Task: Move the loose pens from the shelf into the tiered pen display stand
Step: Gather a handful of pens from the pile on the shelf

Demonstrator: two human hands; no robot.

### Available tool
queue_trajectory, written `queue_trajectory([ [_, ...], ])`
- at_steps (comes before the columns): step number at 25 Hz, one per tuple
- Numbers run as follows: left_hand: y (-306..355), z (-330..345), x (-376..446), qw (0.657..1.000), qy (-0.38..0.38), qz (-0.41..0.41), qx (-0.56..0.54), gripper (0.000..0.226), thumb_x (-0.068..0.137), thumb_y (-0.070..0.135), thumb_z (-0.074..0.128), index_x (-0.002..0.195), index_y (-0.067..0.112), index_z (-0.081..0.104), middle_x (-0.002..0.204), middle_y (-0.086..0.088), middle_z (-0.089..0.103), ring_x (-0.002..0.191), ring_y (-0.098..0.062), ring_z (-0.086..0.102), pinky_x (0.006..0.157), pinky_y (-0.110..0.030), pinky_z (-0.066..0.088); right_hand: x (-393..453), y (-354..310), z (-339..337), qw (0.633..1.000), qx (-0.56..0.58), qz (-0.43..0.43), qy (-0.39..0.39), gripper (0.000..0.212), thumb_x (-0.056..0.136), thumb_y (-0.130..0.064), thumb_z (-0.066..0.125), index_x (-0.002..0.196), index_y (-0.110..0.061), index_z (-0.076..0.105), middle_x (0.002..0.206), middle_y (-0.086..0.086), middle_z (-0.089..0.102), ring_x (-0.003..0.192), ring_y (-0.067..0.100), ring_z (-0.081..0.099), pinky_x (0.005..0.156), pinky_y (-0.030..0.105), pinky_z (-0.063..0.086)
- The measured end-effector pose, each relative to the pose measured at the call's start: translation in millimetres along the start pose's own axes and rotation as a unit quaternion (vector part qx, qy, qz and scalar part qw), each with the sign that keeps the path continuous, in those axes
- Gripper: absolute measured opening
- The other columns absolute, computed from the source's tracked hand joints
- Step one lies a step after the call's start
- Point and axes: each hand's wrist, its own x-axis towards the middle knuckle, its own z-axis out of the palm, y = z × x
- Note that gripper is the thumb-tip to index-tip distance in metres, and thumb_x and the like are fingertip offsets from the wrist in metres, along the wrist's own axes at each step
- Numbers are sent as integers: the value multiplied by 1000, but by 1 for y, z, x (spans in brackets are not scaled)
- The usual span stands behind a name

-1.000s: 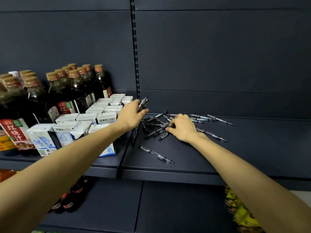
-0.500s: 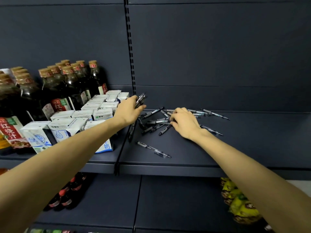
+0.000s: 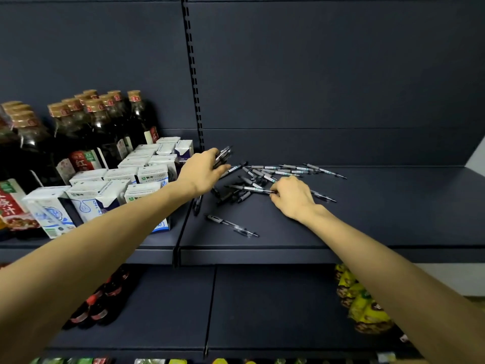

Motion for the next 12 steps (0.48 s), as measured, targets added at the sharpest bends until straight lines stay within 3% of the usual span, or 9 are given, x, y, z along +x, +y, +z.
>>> queue_trajectory([
  [5,-2,-3,-2,1000,-1,-4,-5,29,99,41,63,94,15,52,89,-12,68,91,-38,63,71,-39,42,-15,2,7,999,9,-19,23,26,103,-26,51,112,-22,76,110,3,68,113,27,56,73,33,39],
  [8,-2,-2,-5,1000,4,2,-4,32,99,42,63,99,11,57,93,-14,70,95,-39,63,74,-41,45,-22,2,4,999,8,-38,9,26,103,-27,52,111,-24,76,106,3,70,112,27,56,76,33,40],
  [12,-6,-3,-10,1000,1,4,-4,32,99,44,63,100,12,57,85,-9,64,93,-39,63,72,-39,42,-42,1,0,999,40,-20,7,27,101,-26,54,117,-23,75,110,3,71,114,26,58,93,36,49],
])
